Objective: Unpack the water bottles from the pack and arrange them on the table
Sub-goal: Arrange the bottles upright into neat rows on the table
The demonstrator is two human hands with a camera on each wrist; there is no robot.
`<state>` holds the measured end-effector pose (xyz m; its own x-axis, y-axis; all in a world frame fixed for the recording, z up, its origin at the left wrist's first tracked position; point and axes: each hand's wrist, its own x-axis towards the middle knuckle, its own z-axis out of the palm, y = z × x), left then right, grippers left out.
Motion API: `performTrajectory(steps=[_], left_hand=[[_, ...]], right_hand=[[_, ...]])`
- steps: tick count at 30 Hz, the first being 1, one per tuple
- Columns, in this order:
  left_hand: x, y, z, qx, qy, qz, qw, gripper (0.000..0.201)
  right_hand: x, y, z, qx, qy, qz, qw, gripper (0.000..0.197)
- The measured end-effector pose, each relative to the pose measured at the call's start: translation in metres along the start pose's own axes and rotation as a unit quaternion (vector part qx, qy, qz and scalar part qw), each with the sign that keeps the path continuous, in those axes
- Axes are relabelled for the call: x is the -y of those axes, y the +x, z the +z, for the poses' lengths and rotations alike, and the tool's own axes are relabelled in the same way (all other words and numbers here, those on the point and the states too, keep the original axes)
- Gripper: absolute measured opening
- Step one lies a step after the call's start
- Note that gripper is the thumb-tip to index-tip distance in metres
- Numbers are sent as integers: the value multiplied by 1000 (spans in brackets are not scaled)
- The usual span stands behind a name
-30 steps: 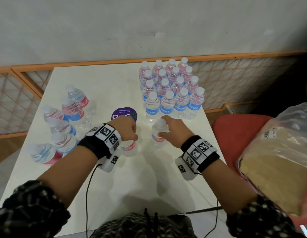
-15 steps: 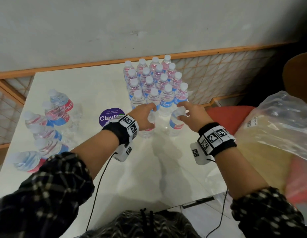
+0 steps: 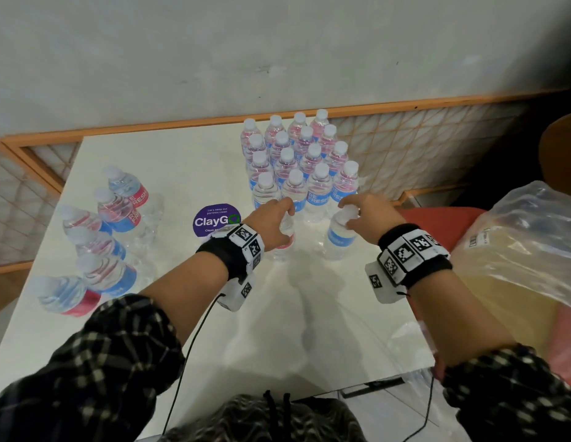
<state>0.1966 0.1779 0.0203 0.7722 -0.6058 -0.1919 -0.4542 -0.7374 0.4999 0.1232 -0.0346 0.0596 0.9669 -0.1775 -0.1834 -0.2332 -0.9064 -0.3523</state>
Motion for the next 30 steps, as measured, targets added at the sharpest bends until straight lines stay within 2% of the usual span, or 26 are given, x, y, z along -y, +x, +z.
performTrajectory(steps=[3, 6, 12, 14, 18, 23, 30], left_hand=[[0, 0, 1, -2, -5, 1, 1000, 48], [0, 0, 2, -8, -11, 4, 1000, 48], [0, 0, 2, -8, -13, 7, 1000, 47], [1, -1, 2, -9, -12, 6, 1000, 47], [1, -2, 2, -8, -14, 3, 1000, 46], [1, 0, 3, -7, -10, 1, 1000, 46], [-11, 12, 10, -2, -21, 8, 1000, 46]], right_hand=[[-11, -7, 10, -32, 68, 23, 997, 70], [-17, -14, 40, -67, 207, 107, 970, 91], [-23, -15, 87, -130, 378, 198, 895, 69], [-32, -7, 90, -138, 398, 204, 884, 63], [-50, 5, 88, -136, 414, 206, 876, 61], [-62, 9, 87, -112, 402, 192, 888, 64], [-55, 13, 88, -158, 397, 188, 884, 59]])
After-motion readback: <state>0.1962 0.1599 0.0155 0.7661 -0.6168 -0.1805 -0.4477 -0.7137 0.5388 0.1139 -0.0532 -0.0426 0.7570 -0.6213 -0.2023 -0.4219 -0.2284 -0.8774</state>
